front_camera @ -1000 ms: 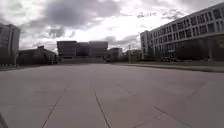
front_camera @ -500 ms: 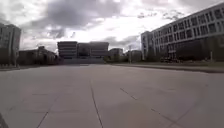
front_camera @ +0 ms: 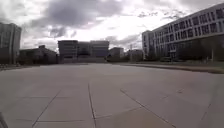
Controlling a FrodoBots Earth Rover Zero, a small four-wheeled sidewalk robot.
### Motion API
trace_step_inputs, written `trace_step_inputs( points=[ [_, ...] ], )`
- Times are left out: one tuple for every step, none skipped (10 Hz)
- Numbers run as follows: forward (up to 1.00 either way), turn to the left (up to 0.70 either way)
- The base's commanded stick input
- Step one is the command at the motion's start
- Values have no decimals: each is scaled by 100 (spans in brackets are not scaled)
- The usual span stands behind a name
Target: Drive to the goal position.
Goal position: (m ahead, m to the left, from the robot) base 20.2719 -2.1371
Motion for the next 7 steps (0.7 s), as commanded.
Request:
trace_step_inputs(
  points=[
    [50, 1],
    [50, 1],
    [50, 1],
    [50, 1],
    [50, 1],
    [50, 1],
    [50, 1]
  ],
)
